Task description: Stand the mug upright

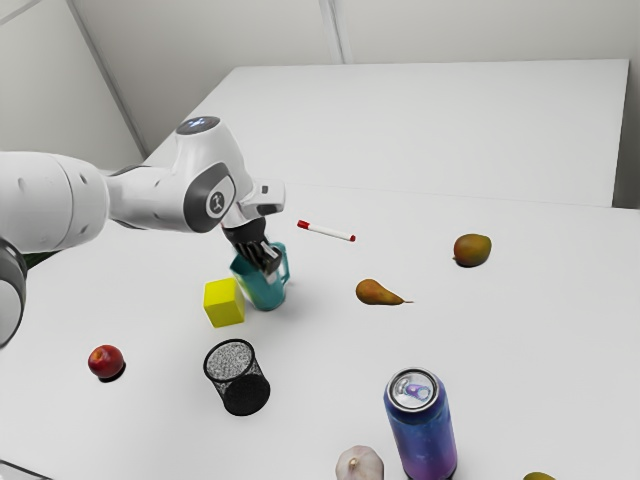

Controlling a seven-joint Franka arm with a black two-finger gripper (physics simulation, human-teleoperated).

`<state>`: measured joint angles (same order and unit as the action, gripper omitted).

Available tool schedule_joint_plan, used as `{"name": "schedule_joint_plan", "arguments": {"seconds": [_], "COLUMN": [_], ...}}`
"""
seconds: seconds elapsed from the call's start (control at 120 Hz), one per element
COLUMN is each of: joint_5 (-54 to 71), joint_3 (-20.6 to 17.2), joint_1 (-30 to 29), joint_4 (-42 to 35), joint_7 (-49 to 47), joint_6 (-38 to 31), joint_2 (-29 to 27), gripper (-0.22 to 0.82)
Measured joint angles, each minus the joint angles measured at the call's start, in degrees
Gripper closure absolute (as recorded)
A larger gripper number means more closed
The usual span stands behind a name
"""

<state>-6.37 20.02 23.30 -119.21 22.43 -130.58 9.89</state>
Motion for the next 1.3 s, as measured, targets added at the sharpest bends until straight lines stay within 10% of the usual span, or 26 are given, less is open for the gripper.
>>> {"name": "schedule_joint_plan", "arguments": {"seconds": [0.533, 0.85, 1.3], "joint_5": [0.5, 2.2, 3.2], "joint_3": [-0.5, -0.9, 0.6], "joint_1": [0.2, 0.8, -1.3], "joint_4": [0.1, 1.7, 28.8], "joint_7": [-0.9, -1.3, -3.4], "joint_6": [0.2, 2.1, 29.5], "joint_2": [-0.5, -6.4, -1.6], "gripper": [0.16, 0.04, 0.0]}}
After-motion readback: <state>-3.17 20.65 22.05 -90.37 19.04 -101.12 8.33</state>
